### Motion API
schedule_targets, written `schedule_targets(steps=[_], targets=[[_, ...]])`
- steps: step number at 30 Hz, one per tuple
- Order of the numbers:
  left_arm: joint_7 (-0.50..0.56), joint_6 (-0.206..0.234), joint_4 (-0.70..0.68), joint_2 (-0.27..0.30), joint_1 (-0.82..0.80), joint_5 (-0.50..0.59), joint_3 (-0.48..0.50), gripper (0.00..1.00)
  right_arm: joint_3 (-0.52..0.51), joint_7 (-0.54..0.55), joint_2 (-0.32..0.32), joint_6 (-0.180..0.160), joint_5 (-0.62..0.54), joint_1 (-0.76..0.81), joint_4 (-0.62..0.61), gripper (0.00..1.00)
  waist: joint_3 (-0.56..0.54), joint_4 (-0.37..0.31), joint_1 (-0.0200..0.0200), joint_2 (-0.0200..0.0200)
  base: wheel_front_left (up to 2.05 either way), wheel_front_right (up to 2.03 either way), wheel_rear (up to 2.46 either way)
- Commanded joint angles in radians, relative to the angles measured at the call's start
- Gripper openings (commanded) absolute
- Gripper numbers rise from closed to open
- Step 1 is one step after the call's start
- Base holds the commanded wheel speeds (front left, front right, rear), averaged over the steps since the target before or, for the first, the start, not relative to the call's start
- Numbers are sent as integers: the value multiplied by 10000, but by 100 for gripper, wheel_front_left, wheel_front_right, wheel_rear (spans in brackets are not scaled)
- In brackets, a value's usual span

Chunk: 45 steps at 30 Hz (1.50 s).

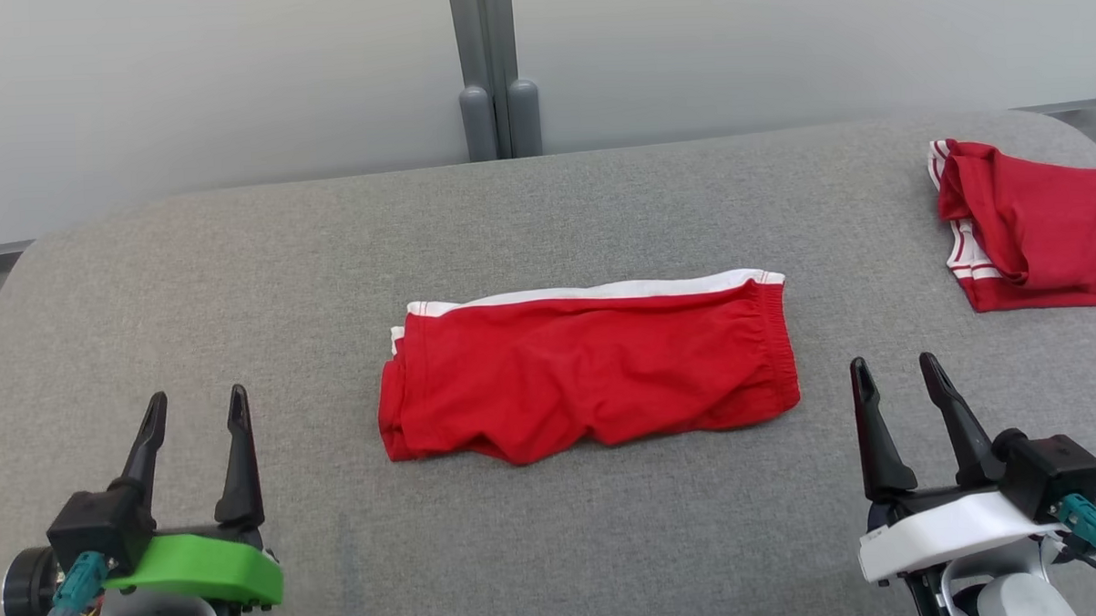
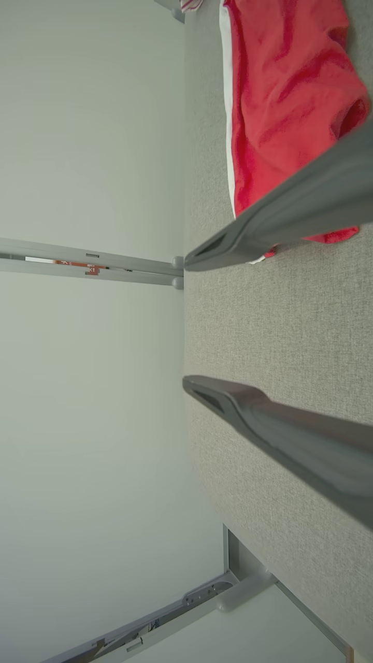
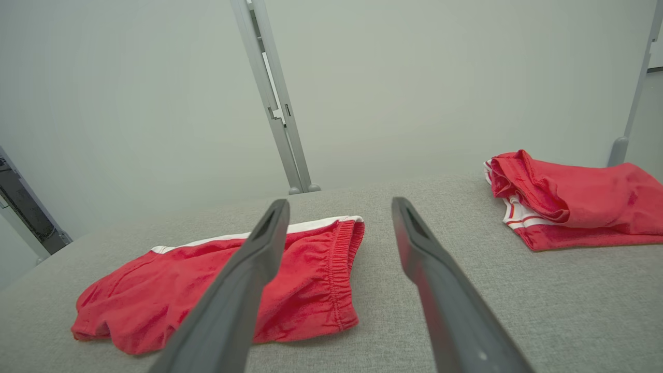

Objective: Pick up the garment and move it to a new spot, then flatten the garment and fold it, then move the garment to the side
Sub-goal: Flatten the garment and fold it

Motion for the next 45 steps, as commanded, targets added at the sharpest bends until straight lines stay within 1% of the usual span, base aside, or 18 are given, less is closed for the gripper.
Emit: schedule_targets(steps=[1, 8, 12, 14, 17, 23, 32, 40, 45], targets=[[5, -101, -178, -107, 354, 210, 189, 100, -44, -63, 0, -15, -52, 180, -50, 100, -40, 40, 1, 0, 0, 0, 0], [5, -442, -677, -590, 1318, 934, 871, 100, -197, -75, 46, -15, -108, 498, -86, 100, -166, 224, 1, 0, 0, 0, 0], [5, -675, -766, -862, 1591, 1187, 1101, 100, -214, -73, 63, -15, -185, 583, -105, 100, -245, 289, 1, 0, 0, 0, 0], [5, -878, -700, -924, 1659, 1365, 1095, 100, -213, -75, 53, -15, -237, 635, -114, 100, -275, 315, 1, 0, 0, 0, 0], [5, -1067, -598, -1052, 1655, 1514, 1251, 100, -207, -72, 34, -15, -296, 673, -100, 100, -306, 335, 1, 0, 0, 0, 0], [4, -1296, -457, -1247, 1664, 1724, 1524, 100, -186, -13, 8, -15, -366, 717, -57, 100, -356, 336, 1, 0, 0, 0, 0], [4, -1456, -481, -1566, 1698, 2011, 1889, 100, -222, 93, -26, -15, -491, 676, 37, 100, -352, 353, 1, 0, 0, 0, 0], [4, -1568, -414, -1788, 1420, 2183, 1925, 100, -7, 480, -451, -15, -695, -351, 615, 100, -97, 527, 1, 0, 0, 0, 0], [4, -1628, -376, -1894, 1146, 2282, 1748, 100, 34, 718, -723, -17, -855, -1426, 1443, 100, 259, 851, 1, 0, 0, 0, 0]])
